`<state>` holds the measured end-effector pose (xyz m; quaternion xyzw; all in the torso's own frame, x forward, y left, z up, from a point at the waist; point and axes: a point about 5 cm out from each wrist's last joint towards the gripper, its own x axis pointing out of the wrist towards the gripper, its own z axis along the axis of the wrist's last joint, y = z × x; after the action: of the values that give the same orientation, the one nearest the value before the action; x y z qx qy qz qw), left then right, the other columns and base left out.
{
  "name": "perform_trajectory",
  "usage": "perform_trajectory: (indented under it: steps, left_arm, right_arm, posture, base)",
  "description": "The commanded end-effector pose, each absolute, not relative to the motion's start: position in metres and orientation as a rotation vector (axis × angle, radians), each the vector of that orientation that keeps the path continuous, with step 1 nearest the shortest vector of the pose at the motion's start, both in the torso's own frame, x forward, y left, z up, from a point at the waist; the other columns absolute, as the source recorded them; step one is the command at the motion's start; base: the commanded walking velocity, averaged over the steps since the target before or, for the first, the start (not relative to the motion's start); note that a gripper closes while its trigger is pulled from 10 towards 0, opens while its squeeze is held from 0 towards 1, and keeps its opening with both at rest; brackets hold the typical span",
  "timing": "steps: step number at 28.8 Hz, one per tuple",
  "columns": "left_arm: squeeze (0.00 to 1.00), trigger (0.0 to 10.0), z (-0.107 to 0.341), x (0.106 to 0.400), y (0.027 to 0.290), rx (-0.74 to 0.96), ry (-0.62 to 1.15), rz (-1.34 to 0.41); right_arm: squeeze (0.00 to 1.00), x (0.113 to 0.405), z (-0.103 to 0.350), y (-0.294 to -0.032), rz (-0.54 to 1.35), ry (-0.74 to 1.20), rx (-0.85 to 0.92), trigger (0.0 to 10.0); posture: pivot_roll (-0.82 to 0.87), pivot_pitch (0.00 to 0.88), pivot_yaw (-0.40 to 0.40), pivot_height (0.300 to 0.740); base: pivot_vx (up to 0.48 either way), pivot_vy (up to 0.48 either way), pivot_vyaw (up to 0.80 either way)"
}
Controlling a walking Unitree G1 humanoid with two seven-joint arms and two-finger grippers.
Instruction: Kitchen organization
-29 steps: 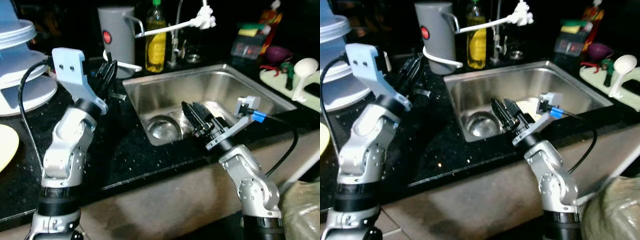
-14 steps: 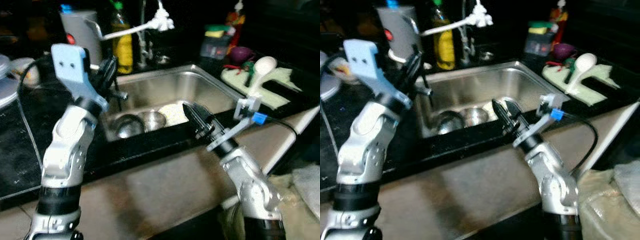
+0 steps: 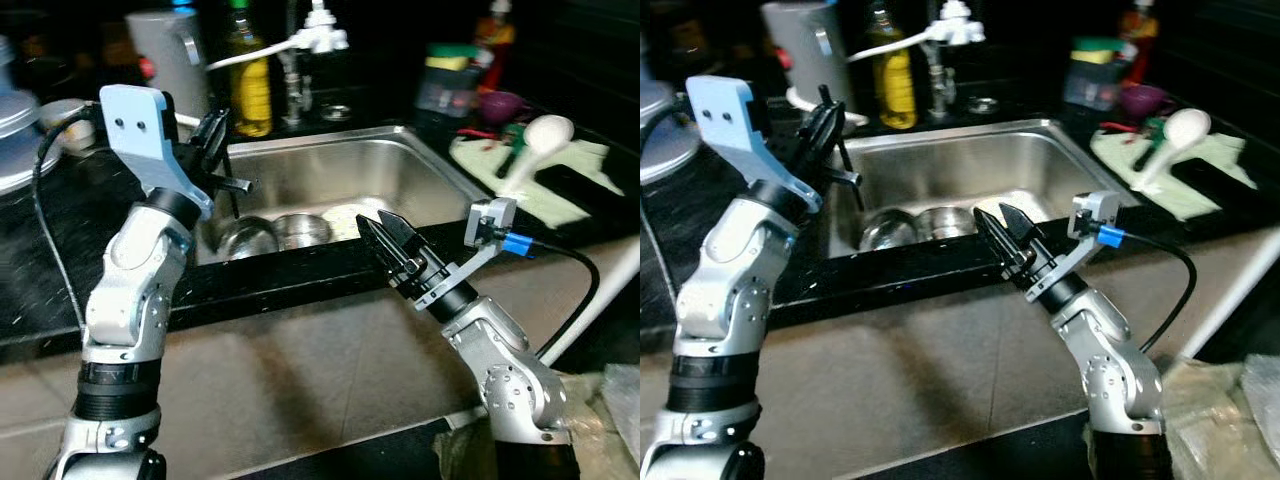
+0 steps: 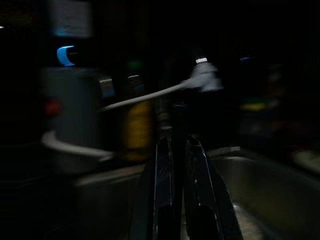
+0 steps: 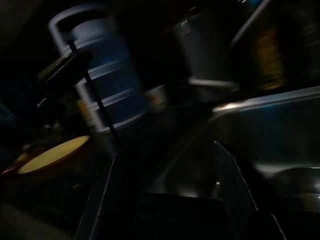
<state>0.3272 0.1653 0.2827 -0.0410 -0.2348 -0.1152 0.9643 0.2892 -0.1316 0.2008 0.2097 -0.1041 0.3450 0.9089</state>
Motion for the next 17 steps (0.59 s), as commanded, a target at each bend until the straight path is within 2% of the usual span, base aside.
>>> perform_trajectory:
  steps: [1,2,10,17]
  left_arm:
    - [0.0,10.0,0.288,0.33,0.168,-0.06,-0.496,-0.231]
    - [0.0,10.0,0.288,0.33,0.168,-0.055,-0.494,-0.235]
    - [0.0,10.0,0.275,0.351,0.175,-0.022,-0.451,-0.25]
    - [0.0,10.0,0.268,0.365,0.163,-0.078,-0.435,-0.382]
  right_arm:
    - [0.0,0.289,0.2,-0.13,0.717,-0.209,0.426,10.0]
    - [0.0,0.289,0.2,-0.13,0.714,-0.21,0.427,10.0]
    - [0.0,0.292,0.2,-0.134,0.666,-0.214,0.422,10.0]
    - [0.0,0.29,0.2,-0.135,0.661,-0.214,0.416,10.0]
  posture:
    - [-0.09,0.0,-0.037,0.74]
    - [-0.09,0.0,-0.037,0.74]
    - [-0.1,0.0,-0.034,0.74]
    - [-0.12,0.0,-0.028,0.74]
  base:
    - [0.0,0.0,0.75]
    - [0.0,0.0,0.75]
    - [0.0,0.0,0.0]
    - [0.0,0.0,0.0]
